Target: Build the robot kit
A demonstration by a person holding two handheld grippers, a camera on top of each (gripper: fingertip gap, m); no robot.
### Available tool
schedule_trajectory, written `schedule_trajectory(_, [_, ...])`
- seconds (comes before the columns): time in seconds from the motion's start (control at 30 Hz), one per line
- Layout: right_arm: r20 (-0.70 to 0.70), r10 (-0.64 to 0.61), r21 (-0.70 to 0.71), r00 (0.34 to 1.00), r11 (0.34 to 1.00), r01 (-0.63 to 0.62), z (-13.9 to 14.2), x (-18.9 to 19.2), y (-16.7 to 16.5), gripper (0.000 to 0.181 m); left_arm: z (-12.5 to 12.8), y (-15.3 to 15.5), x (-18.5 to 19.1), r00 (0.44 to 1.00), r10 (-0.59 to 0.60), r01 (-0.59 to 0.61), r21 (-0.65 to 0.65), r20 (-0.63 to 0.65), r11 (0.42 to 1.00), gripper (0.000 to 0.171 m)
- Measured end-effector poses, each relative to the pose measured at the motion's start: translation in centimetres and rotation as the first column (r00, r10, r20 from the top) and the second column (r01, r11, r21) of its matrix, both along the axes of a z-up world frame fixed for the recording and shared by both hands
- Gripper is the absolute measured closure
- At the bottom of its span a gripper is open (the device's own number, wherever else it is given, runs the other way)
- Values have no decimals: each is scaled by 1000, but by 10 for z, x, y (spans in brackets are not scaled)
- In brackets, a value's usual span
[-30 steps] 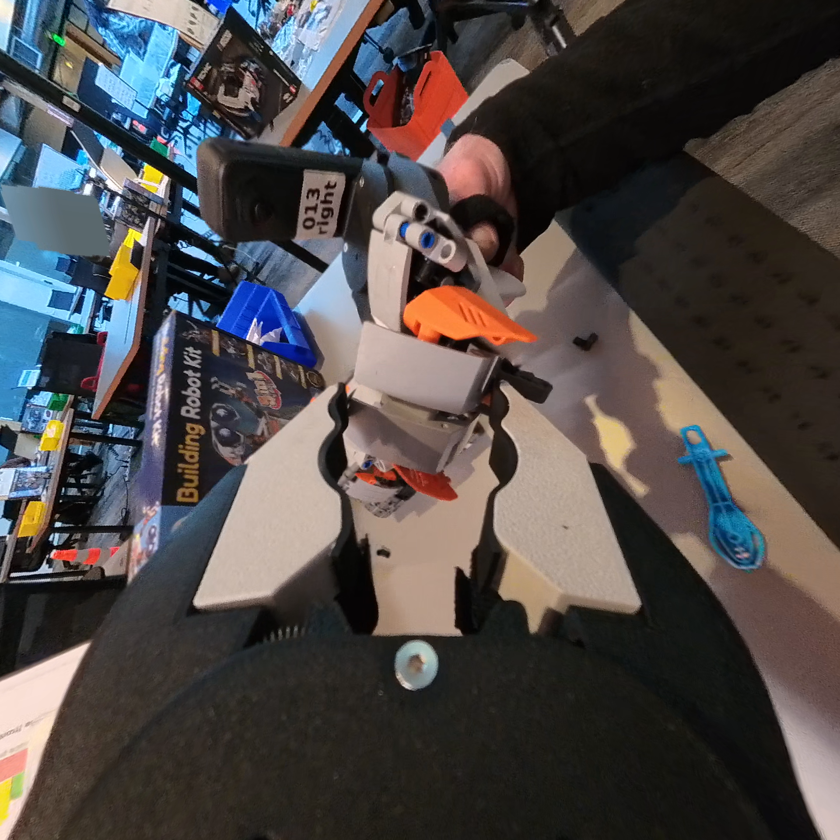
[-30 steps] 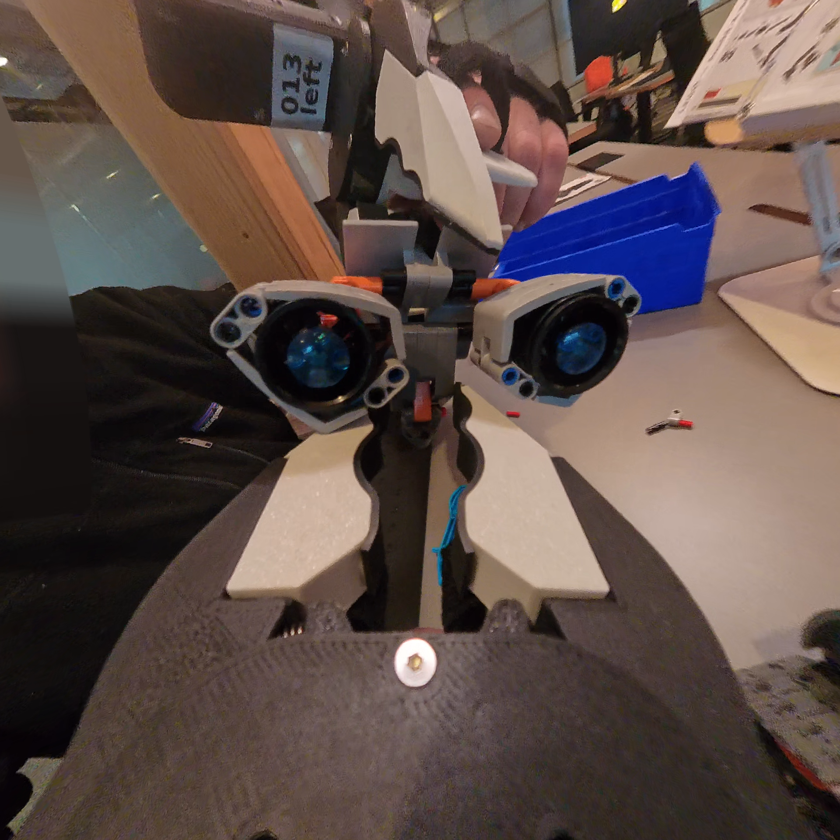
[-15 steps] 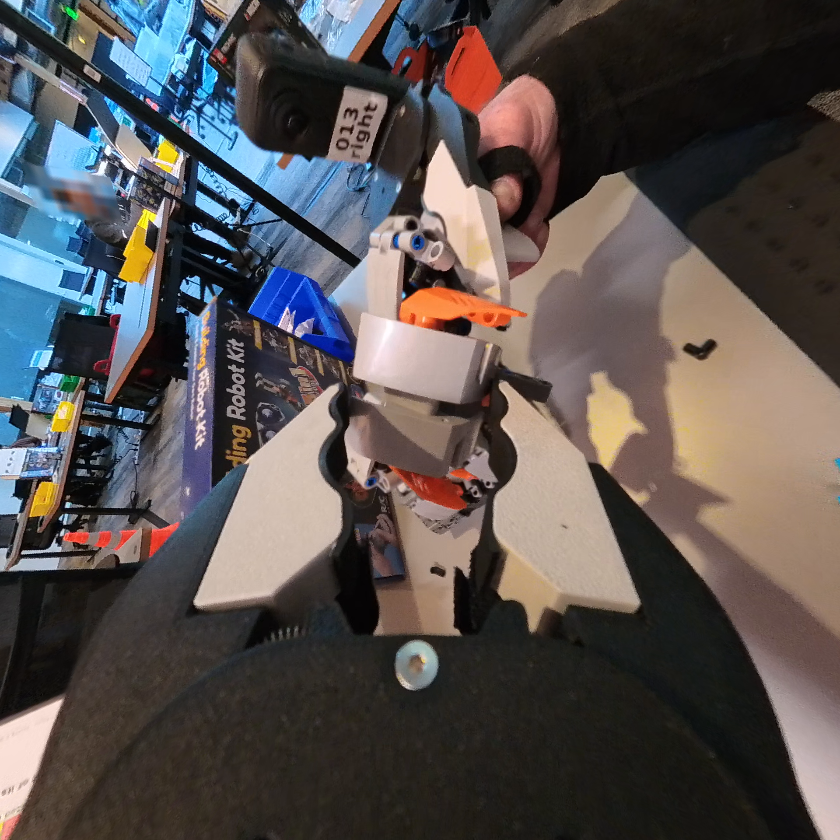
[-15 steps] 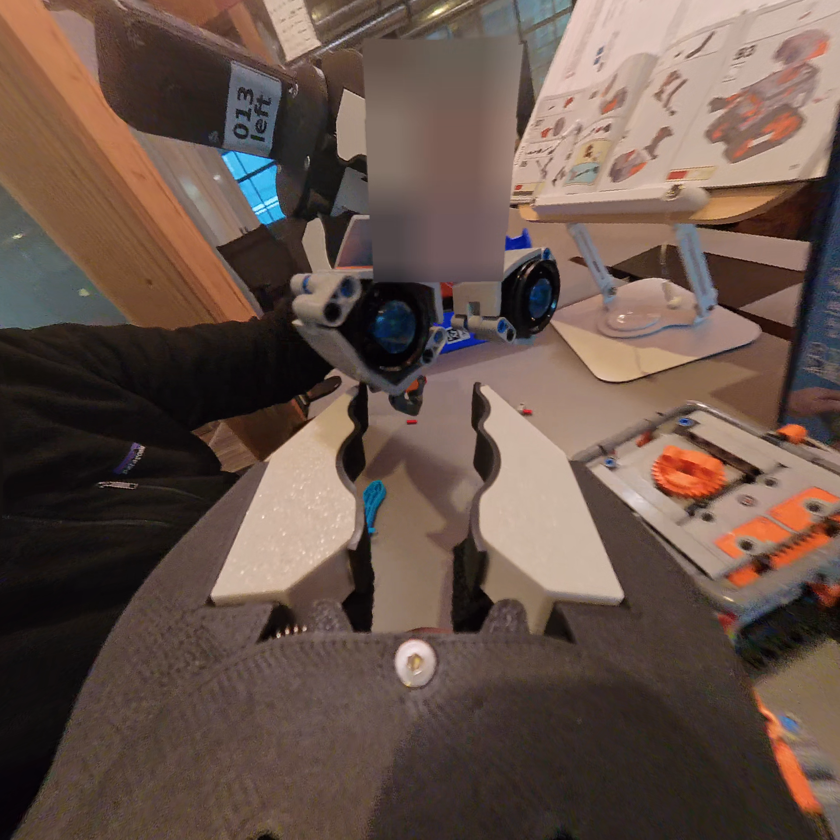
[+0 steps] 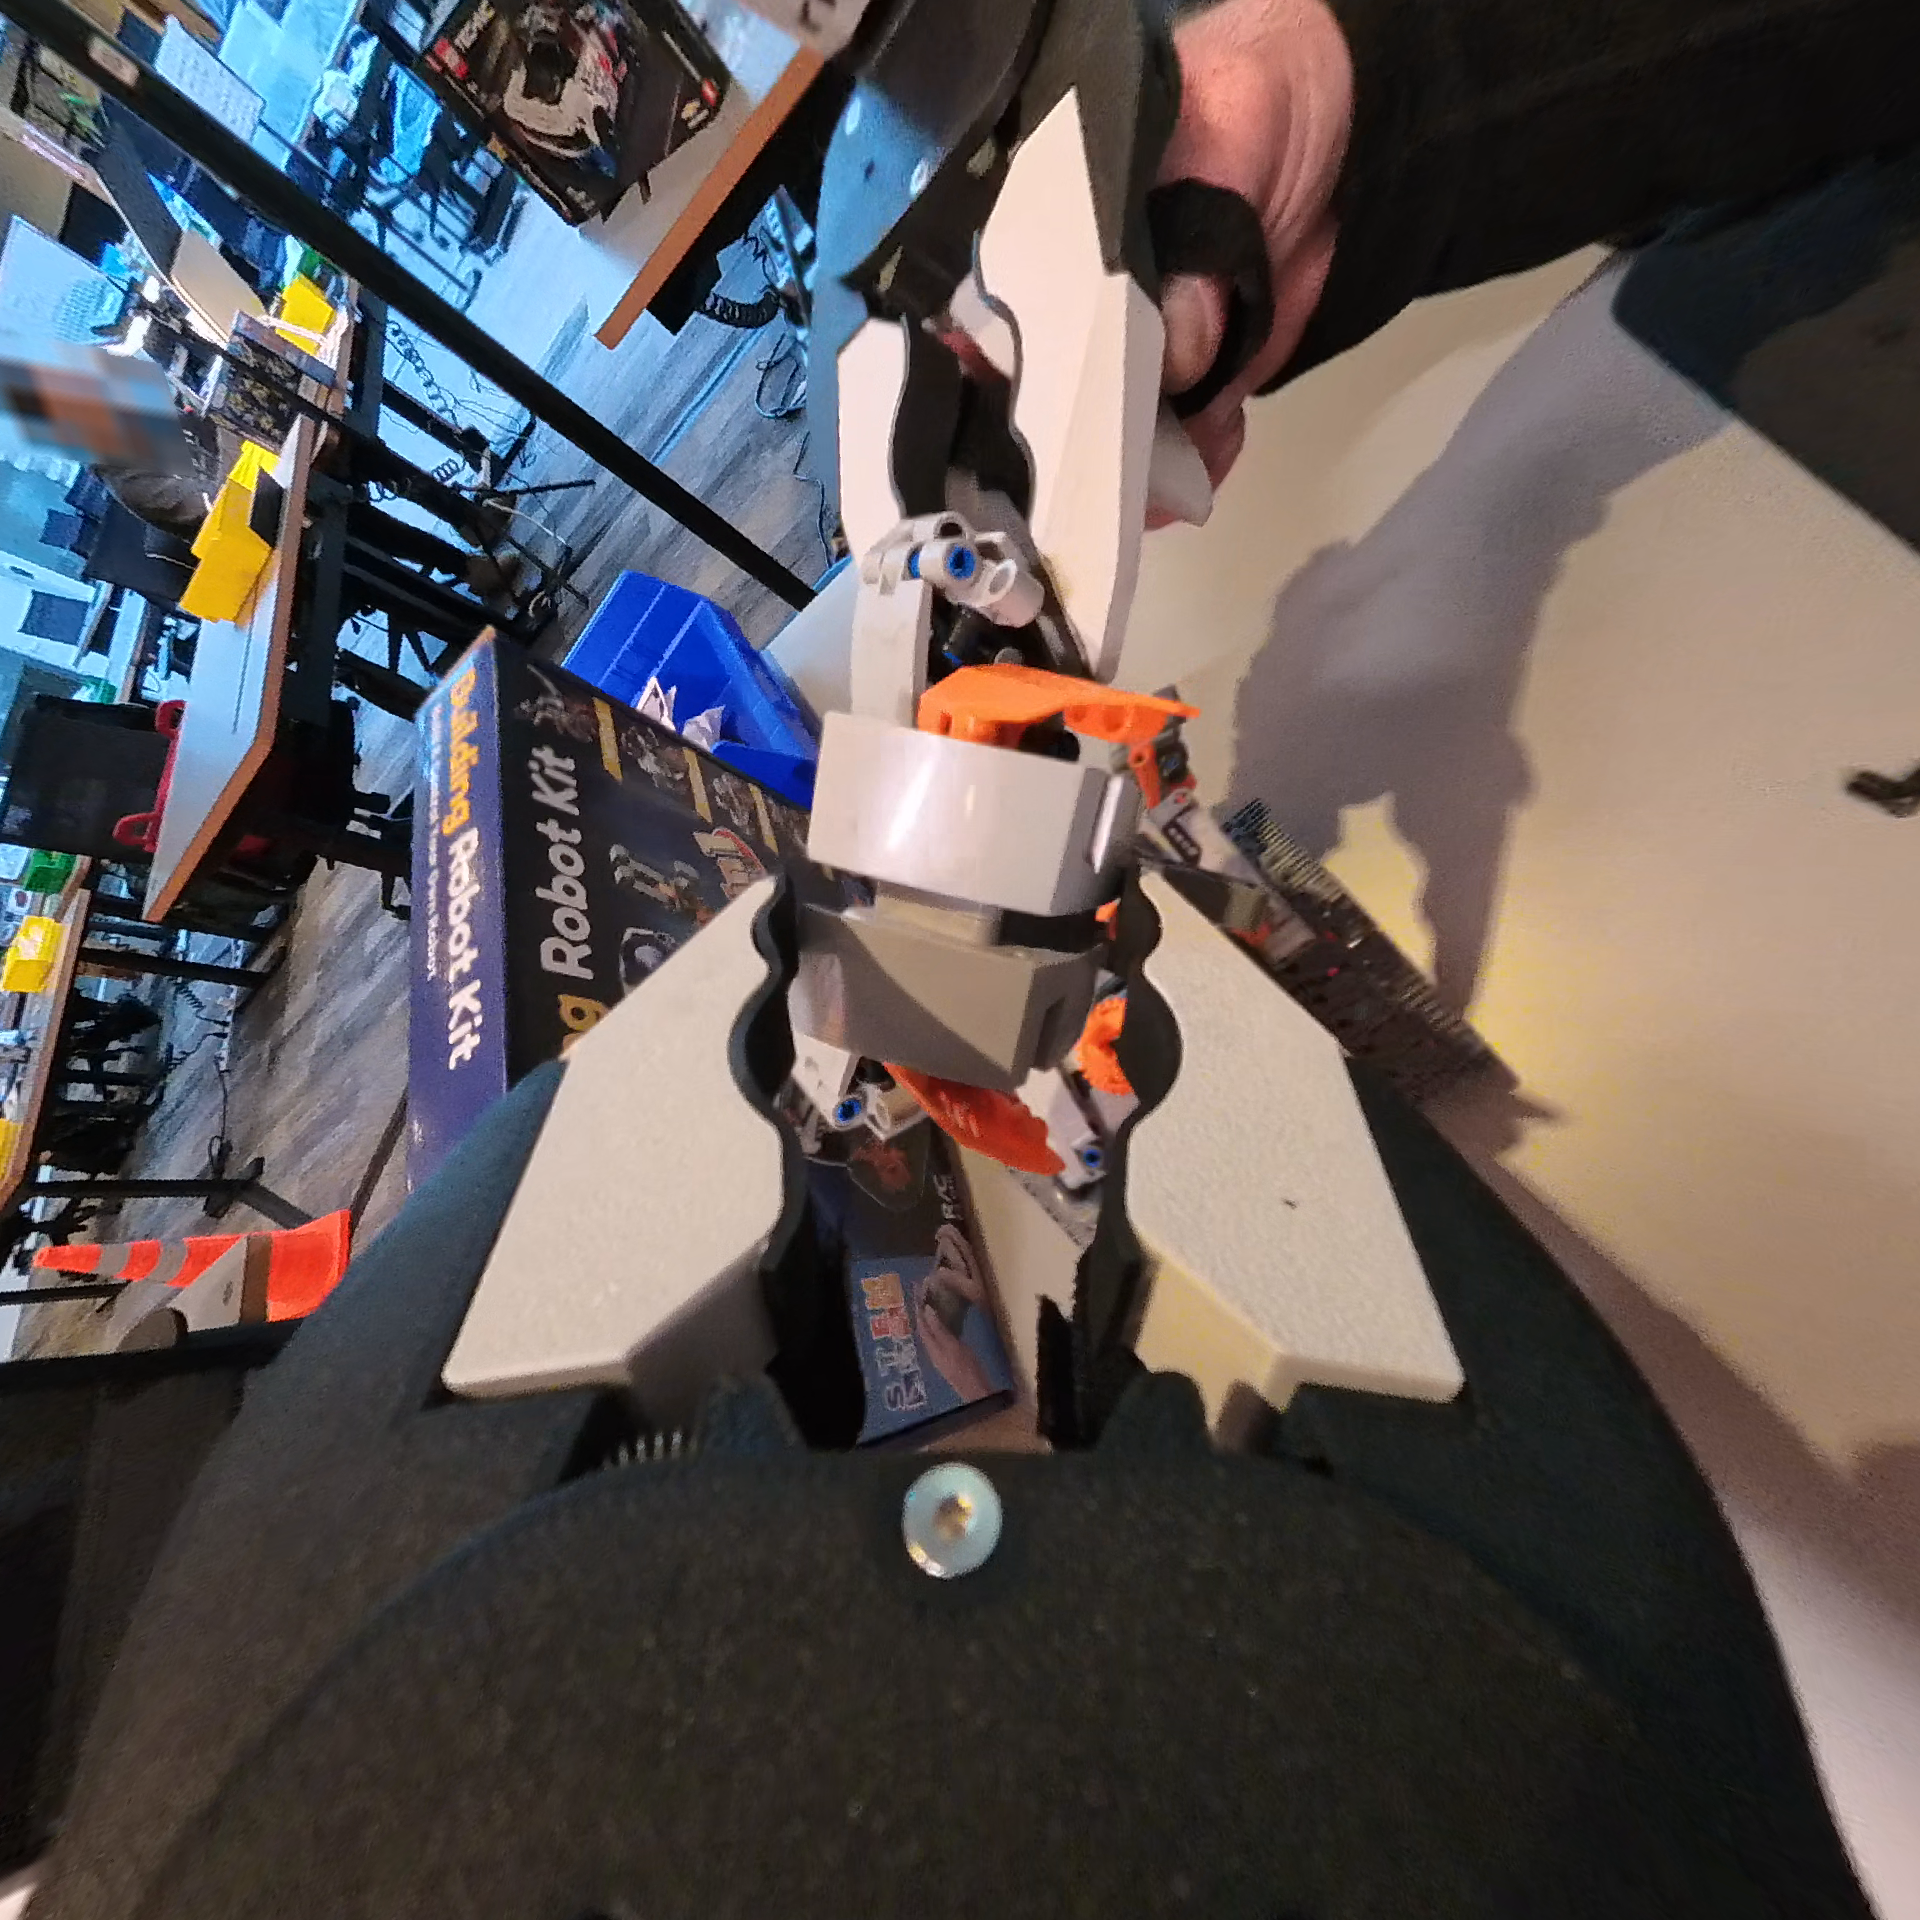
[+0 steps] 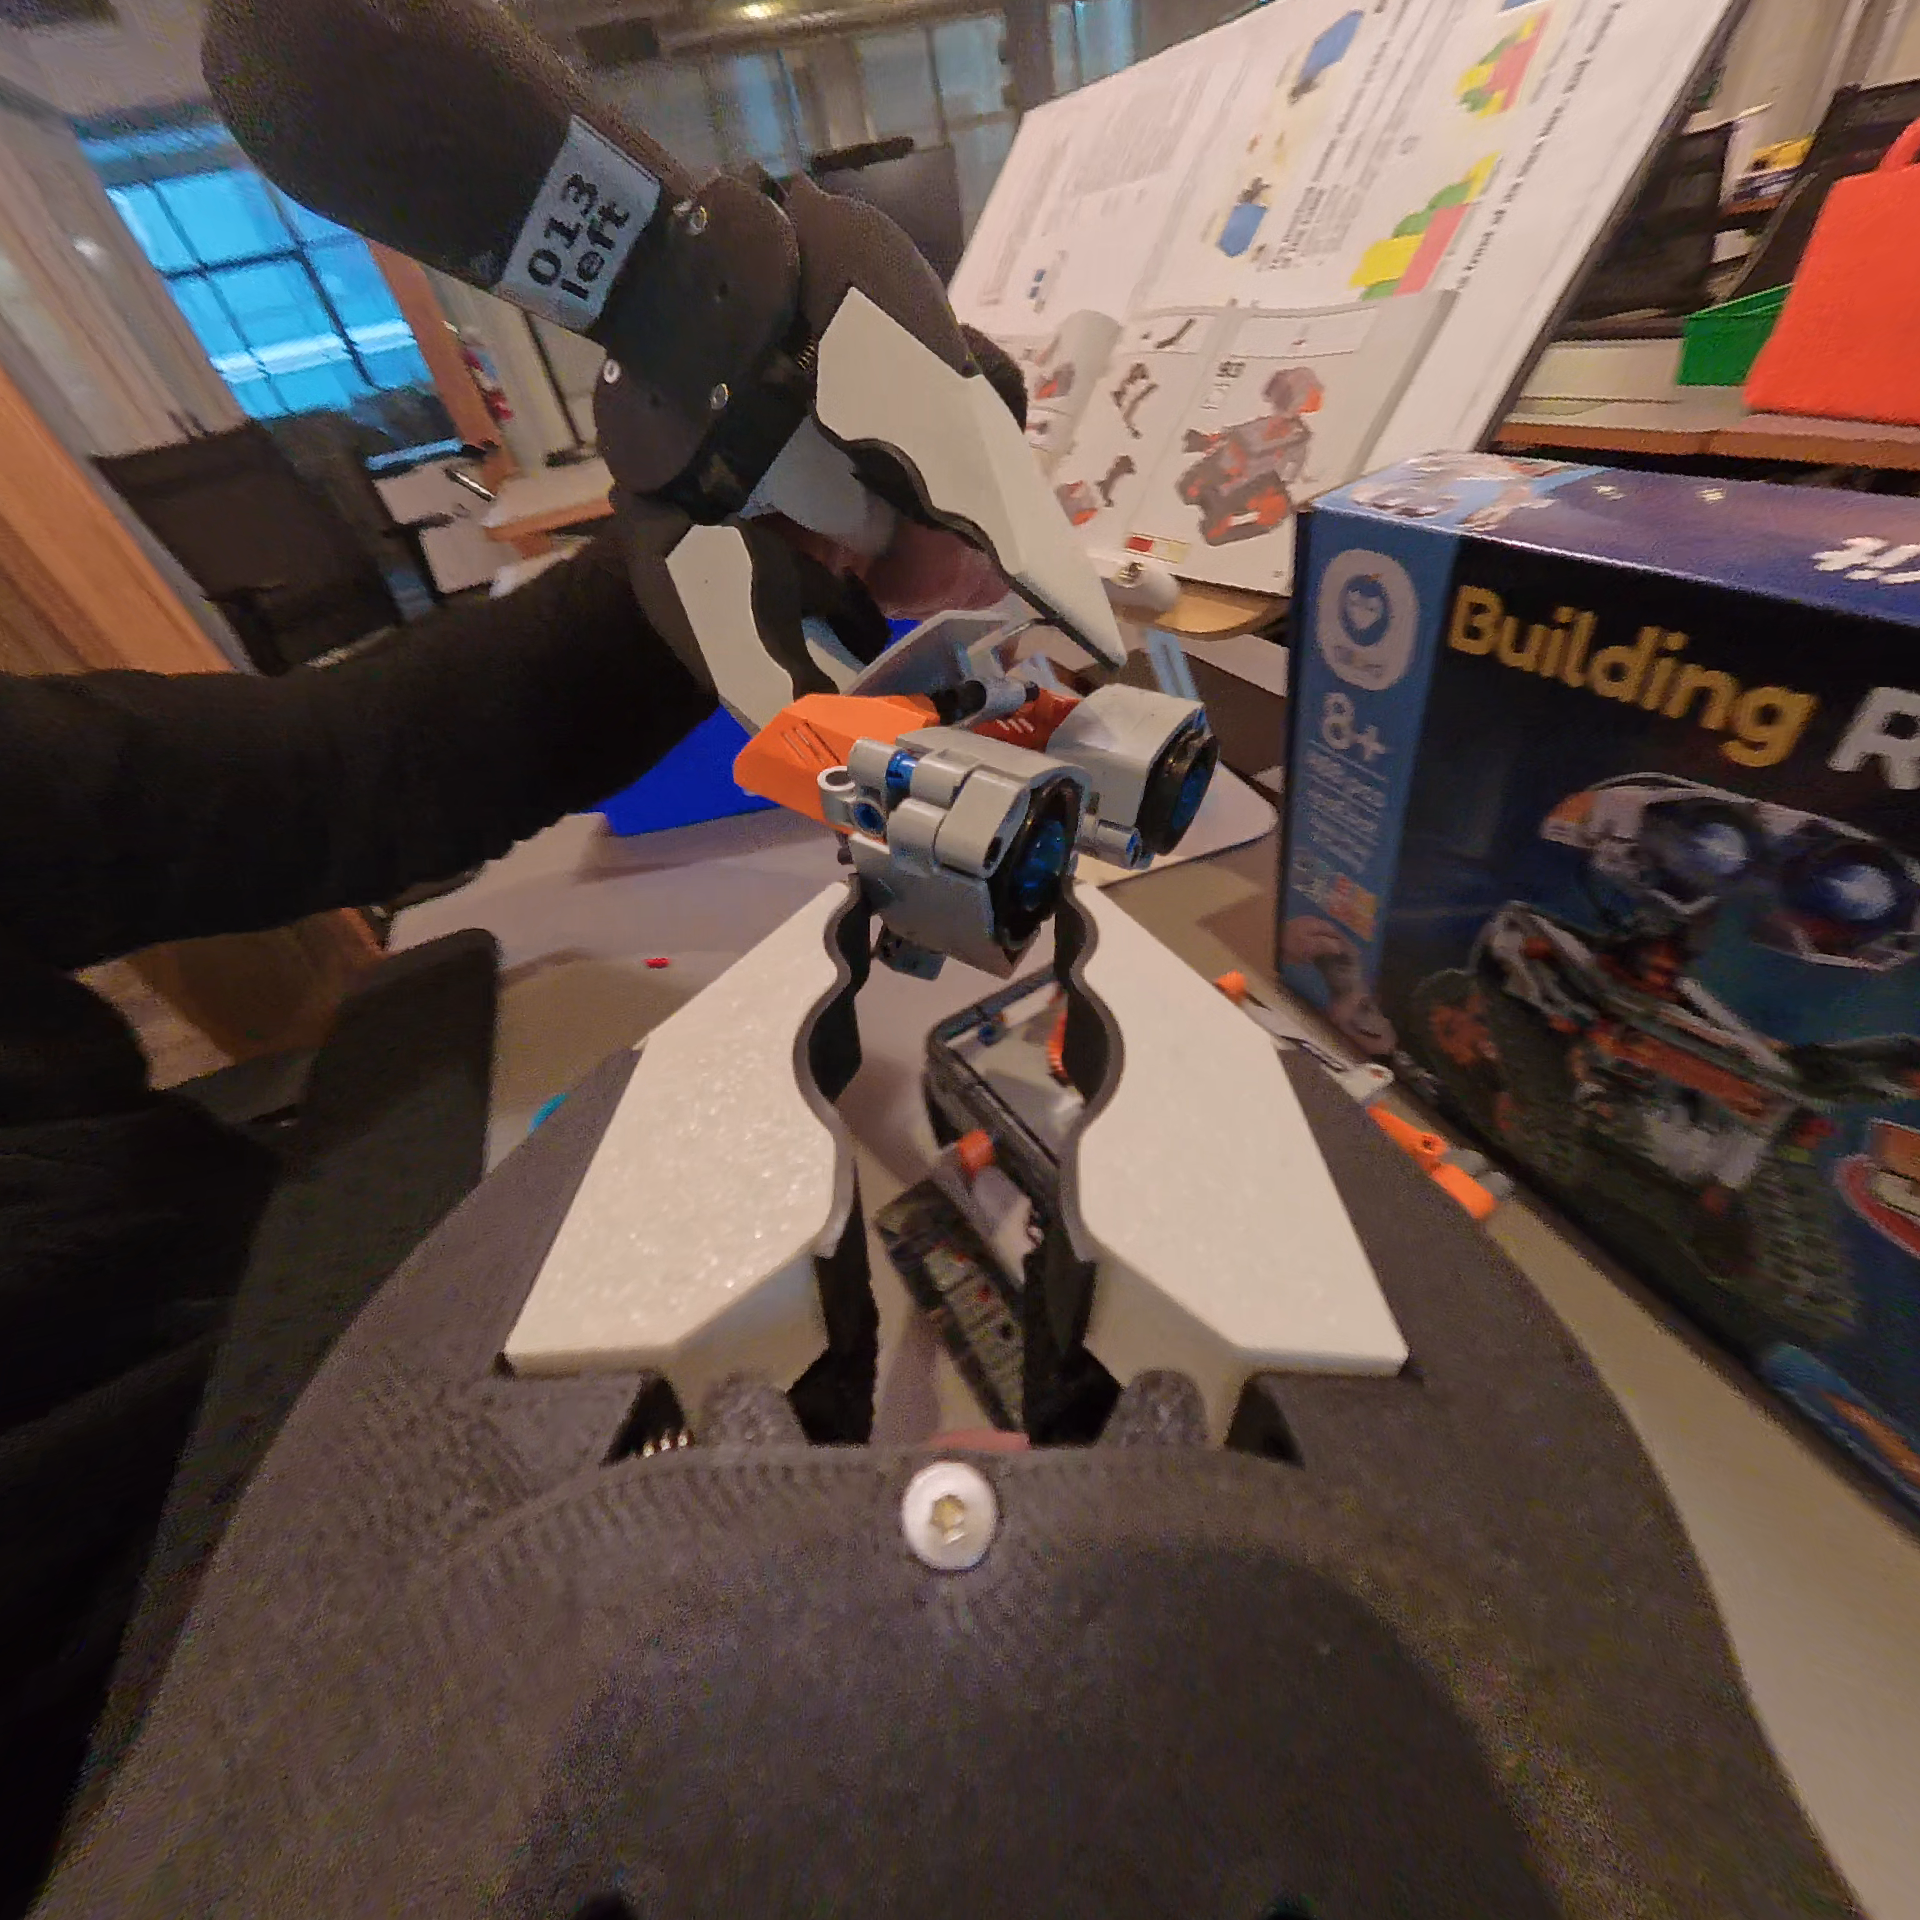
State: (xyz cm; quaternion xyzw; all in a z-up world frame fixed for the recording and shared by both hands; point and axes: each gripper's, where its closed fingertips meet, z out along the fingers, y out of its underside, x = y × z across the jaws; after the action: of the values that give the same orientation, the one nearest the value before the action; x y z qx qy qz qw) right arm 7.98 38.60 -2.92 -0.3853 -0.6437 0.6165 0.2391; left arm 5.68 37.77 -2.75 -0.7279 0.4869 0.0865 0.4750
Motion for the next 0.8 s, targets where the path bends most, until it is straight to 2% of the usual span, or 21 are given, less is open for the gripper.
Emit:
schedule_trajectory(0.17, [6, -90, 101, 996, 991, 89, -24, -18, 14, 148, -28, 17, -22, 998, 29, -32, -41, -59, 999, 111])
schedule_trajectory(0.37, [-22, -191, 218, 981, 957, 192, -36, -25, 18, 148, -47, 23, -31, 996, 29, -32, -40, -87, 999, 111])
schedule_trajectory(0.57, [-59, -224, 245, 973, 941, 232, -35, -31, 18, 148, -50, 24, -38, 993, 38, -41, -25, -113, 999, 111])
schedule_trajectory(0.7, [-84, -207, 248, 975, 943, 222, -30, -36, 18, 148, -50, 23, -41, 988, 72, -75, -15, -136, 997, 112])
schedule_trajectory(0.8, [-86, -180, 201, 980, 960, 194, -24, -37, 17, 148, -44, 21, -41, 984, 102, -103, 3, -148, 995, 113])
